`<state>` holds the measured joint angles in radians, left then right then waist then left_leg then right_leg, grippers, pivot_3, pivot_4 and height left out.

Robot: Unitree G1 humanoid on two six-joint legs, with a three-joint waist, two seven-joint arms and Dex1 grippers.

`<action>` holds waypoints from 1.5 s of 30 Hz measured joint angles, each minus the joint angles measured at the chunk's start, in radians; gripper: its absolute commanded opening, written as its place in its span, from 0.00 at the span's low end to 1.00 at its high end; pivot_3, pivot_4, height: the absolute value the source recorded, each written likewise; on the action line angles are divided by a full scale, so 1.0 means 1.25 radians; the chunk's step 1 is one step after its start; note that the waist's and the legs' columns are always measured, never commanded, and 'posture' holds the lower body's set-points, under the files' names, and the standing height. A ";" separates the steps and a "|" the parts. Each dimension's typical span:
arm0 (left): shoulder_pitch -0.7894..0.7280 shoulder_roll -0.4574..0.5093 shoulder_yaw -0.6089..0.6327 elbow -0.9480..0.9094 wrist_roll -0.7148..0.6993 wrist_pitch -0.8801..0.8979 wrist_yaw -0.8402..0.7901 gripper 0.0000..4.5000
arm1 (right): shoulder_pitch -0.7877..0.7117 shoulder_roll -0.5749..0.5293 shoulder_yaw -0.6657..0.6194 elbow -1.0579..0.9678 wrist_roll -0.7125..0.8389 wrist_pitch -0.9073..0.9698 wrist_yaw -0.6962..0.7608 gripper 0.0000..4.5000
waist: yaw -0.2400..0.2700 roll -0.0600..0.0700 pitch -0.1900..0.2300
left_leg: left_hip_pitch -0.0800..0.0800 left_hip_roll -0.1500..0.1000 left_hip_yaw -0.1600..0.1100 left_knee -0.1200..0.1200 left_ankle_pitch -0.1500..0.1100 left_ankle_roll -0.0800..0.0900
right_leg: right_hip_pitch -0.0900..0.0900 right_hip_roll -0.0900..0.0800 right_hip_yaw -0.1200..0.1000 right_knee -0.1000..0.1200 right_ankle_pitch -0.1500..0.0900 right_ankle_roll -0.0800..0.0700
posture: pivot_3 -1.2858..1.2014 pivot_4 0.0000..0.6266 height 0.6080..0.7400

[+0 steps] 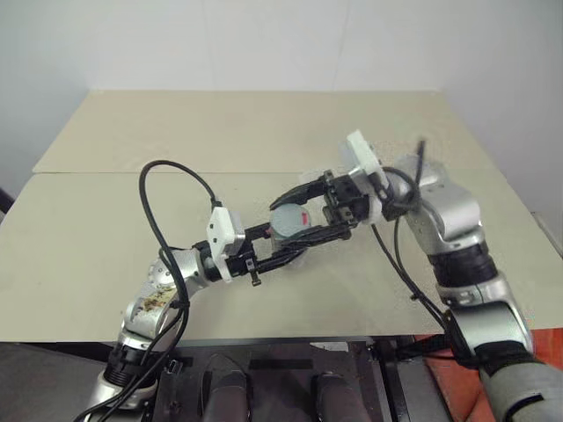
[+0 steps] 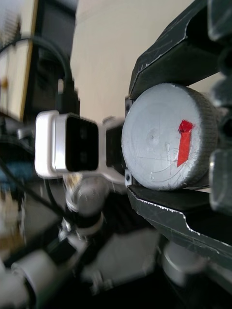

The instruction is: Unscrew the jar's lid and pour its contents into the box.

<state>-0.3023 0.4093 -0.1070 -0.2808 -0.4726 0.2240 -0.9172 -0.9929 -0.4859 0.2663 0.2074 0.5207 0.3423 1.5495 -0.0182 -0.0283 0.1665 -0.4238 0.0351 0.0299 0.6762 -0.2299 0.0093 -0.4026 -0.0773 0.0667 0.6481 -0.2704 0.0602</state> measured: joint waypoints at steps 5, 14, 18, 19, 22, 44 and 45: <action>0.000 0.002 -0.001 0.018 0.003 0.003 0.001 0.43 | -0.054 -0.027 0.102 0.102 0.058 -0.083 0.005 0.62 | 0.003 0.000 0.000 | -0.001 0.000 0.000 0.000 0.000 0.000 | 0.000 -0.001 0.000 0.000 0.000 0.000 | 0.52 0.24 1.00; 0.000 -0.003 -0.003 0.017 0.006 -0.001 0.009 0.43 | -0.070 -0.029 0.154 0.174 0.102 -0.159 0.010 0.89 | 0.003 0.000 0.000 | -0.001 0.000 0.000 0.000 0.000 0.000 | -0.001 -0.001 0.000 0.000 0.000 0.000 | 0.52 0.24 1.00; -0.003 -0.018 -0.005 0.017 0.006 -0.003 0.010 0.43 | -0.054 -0.030 0.137 0.169 0.105 -0.159 0.010 0.99 | 0.004 0.000 0.000 | -0.001 0.000 0.000 0.000 0.000 0.000 | -0.001 -0.001 0.000 0.000 0.000 0.000 | 0.52 0.24 1.00; -0.004 -0.021 -0.005 0.019 0.006 -0.005 0.010 0.43 | -0.038 -0.029 0.115 0.160 0.103 -0.161 0.010 0.99 | 0.005 0.000 0.000 | -0.001 0.000 0.000 0.000 0.000 0.000 | 0.000 -0.001 0.000 0.000 0.000 0.000 | 0.52 0.24 1.00; -0.006 -0.020 -0.002 0.033 0.008 -0.011 0.009 0.43 | 0.022 -0.028 0.048 0.118 0.085 -0.195 -0.006 0.99 | 0.006 0.000 0.000 | -0.001 0.000 0.000 0.000 0.000 0.000 | 0.000 -0.001 0.000 0.000 0.000 0.000 | 0.52 0.24 1.00; -0.028 -0.062 0.018 0.140 0.105 -0.092 0.103 0.43 | 0.366 0.150 -0.050 -0.482 -0.103 0.072 -0.789 0.99 | 0.005 0.000 0.000 | -0.001 -0.001 0.000 0.000 0.000 0.000 | -0.001 -0.001 0.000 0.001 0.000 0.000 | 0.52 0.24 1.00; -0.028 -0.062 0.018 0.140 0.107 -0.093 0.104 0.43 | 0.366 0.154 -0.048 -0.485 -0.110 0.080 -0.800 0.99 | 0.004 0.000 0.000 | -0.001 -0.001 0.000 0.000 0.000 0.000 | -0.001 -0.001 0.000 0.001 0.000 0.000 | 0.52 0.24 1.00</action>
<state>-0.3367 0.3314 -0.0848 -0.1054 -0.3391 0.1082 -0.7875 -0.5352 -0.2935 0.2061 -0.3993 0.3832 0.4425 0.5494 -0.0126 -0.0281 0.1663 -0.4252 0.0341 0.0296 0.6767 -0.2298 0.0091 -0.4038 -0.0783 0.0672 0.6494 -0.2702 0.0601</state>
